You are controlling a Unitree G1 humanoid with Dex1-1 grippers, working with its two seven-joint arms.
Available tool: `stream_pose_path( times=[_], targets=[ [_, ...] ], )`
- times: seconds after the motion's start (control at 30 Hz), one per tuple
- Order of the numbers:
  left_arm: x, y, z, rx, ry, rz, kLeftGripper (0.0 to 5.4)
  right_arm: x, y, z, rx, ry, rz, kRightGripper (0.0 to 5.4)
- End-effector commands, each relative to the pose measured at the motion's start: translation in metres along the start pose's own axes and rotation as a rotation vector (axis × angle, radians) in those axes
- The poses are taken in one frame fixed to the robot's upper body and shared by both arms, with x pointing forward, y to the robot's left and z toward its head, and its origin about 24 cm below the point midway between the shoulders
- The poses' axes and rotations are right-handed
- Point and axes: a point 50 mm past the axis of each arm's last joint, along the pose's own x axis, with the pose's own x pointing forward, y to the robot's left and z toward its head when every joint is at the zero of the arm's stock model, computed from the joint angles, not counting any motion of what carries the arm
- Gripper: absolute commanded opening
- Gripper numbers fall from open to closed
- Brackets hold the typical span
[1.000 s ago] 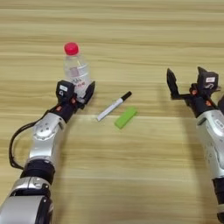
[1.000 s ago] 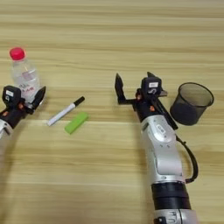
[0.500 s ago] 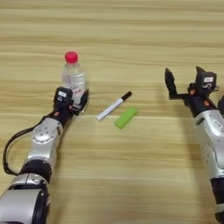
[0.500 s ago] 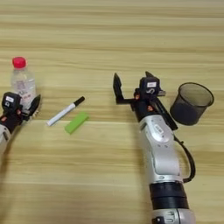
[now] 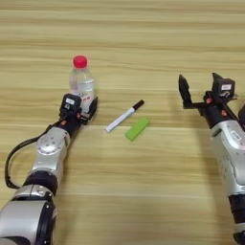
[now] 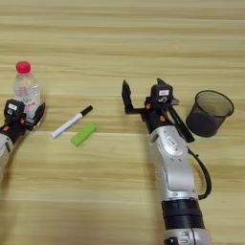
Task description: Move the objects on the table
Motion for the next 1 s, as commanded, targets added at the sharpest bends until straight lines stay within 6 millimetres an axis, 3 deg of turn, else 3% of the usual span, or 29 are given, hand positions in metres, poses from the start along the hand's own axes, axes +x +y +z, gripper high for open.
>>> stream_pose_path(
  times=[0.03, 0.63, 1.0],
  targets=[
    [0.005, 0.003, 0.006, 0.014, -0.019, 0.005, 3.70, 0.003, 0.001, 0.005, -0.010, -0.025, 0.008, 5.40],
    [0.006, 0.004, 0.007, 0.013, -0.018, 0.019, 5.37, 0.003, 0.001, 0.006, -0.022, -0.032, 0.009, 5.40],
    [0.006, 0.003, 0.007, 0.009, -0.017, 0.023, 5.39, -0.015, 0.004, -0.003, -0.055, -0.005, 0.009, 5.40]
  ],
)
